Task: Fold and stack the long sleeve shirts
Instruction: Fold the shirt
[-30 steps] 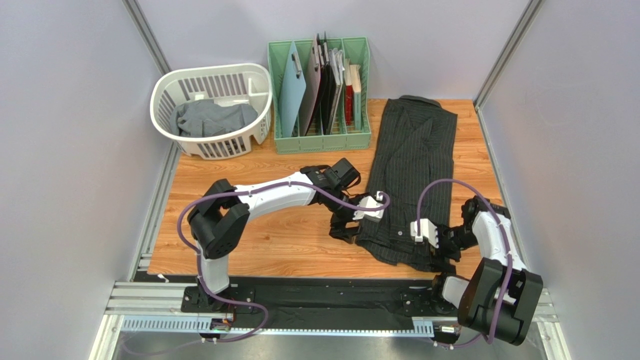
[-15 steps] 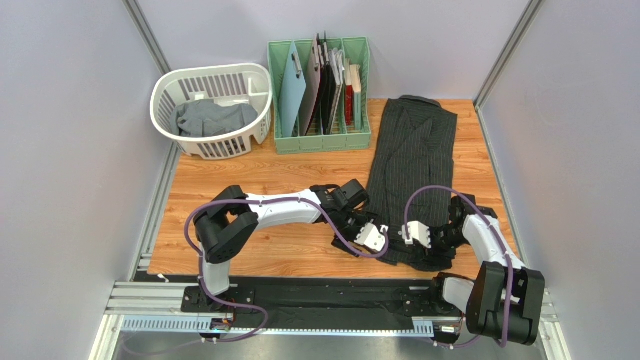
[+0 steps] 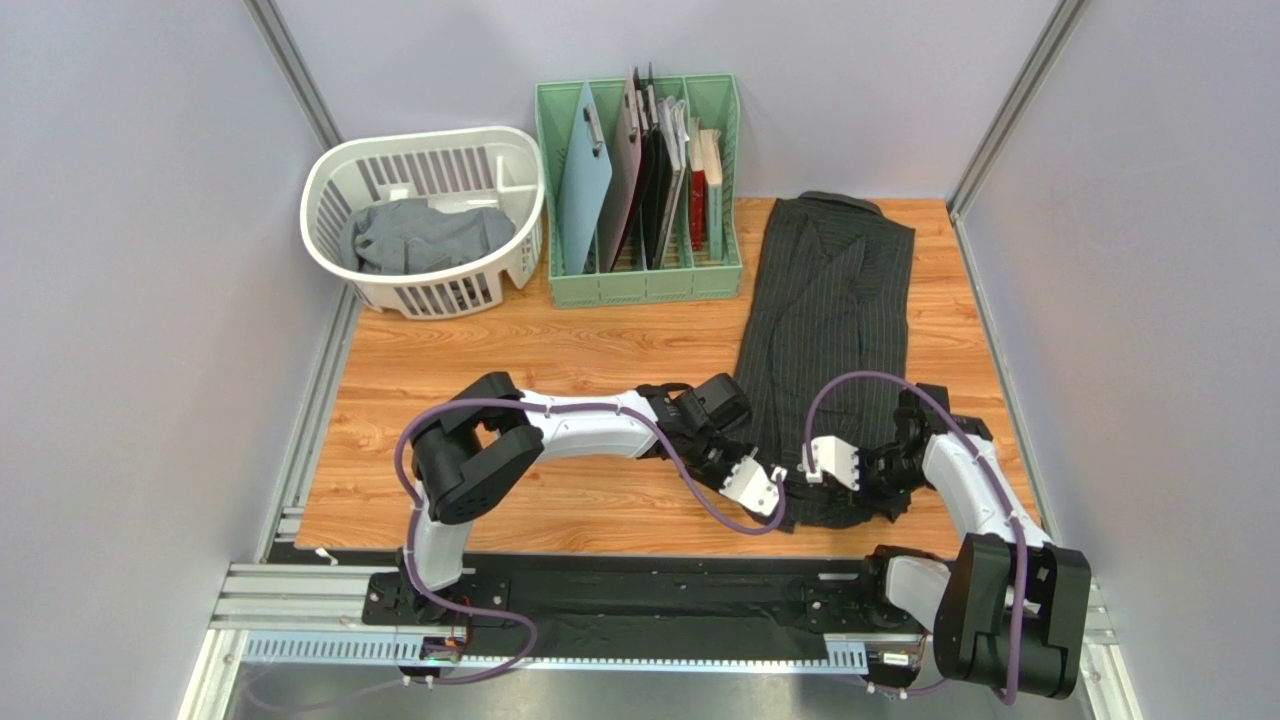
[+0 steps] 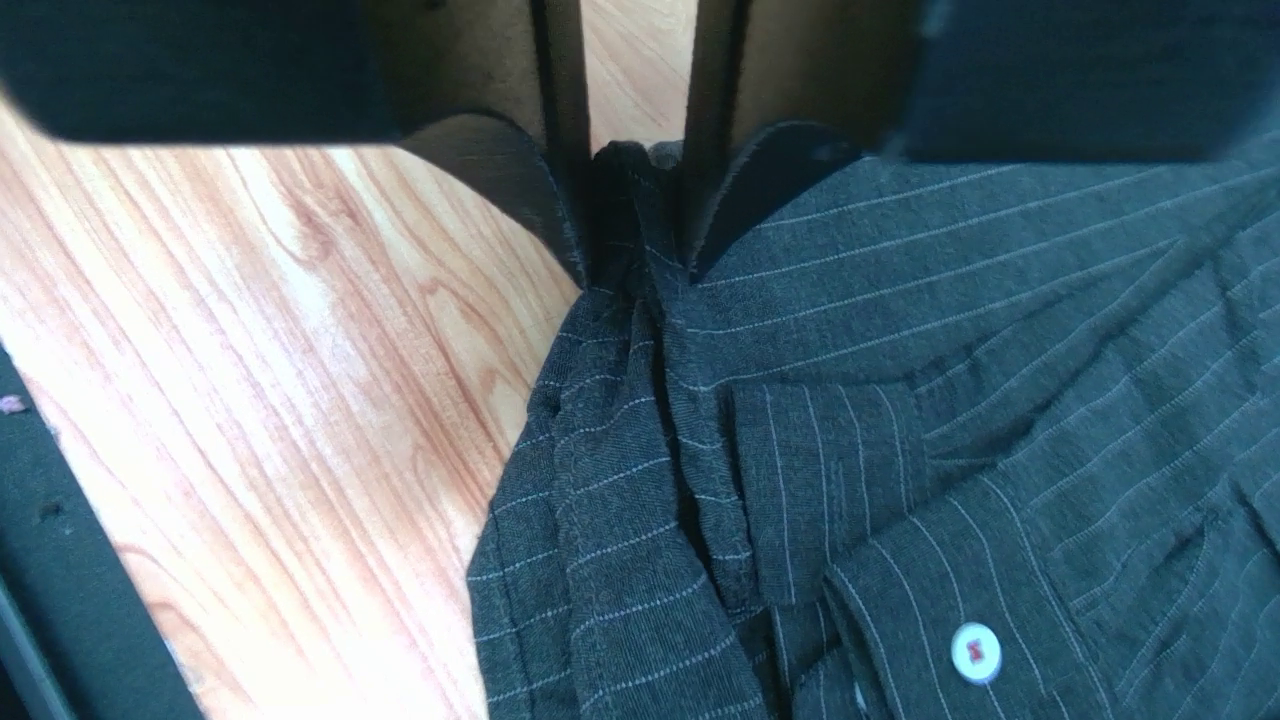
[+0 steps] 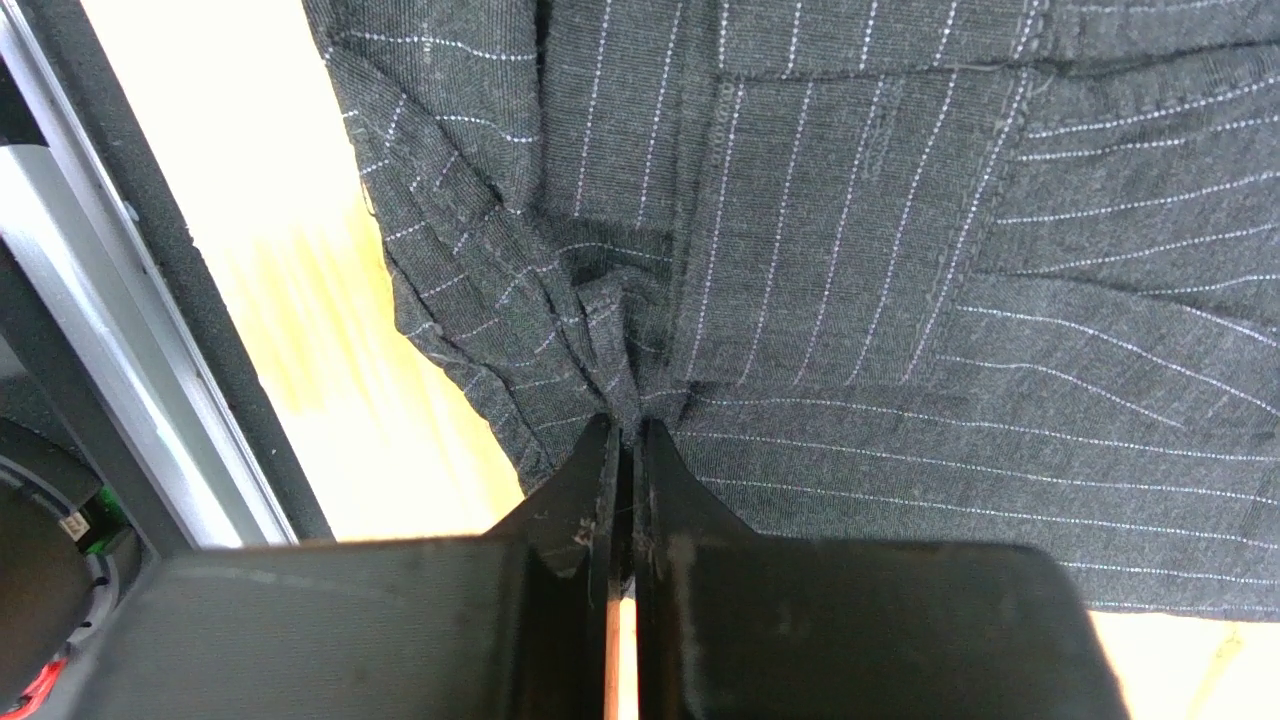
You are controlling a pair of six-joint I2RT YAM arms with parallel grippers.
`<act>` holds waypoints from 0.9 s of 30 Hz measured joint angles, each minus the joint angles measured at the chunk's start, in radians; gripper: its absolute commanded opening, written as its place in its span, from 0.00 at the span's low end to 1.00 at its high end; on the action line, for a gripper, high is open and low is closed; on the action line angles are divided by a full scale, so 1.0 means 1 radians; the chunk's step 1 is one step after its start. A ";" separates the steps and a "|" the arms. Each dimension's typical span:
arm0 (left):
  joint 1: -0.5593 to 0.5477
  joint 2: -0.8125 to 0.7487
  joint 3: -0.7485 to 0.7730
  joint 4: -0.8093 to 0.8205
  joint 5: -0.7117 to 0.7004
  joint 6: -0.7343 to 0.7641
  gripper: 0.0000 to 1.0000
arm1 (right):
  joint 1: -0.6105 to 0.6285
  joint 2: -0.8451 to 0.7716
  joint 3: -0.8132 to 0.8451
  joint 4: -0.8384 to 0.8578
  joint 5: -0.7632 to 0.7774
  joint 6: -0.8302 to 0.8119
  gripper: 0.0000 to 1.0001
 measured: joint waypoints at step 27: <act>0.009 -0.185 0.175 -0.340 0.090 -0.121 0.00 | -0.054 -0.318 0.284 -0.335 -0.068 -0.020 0.00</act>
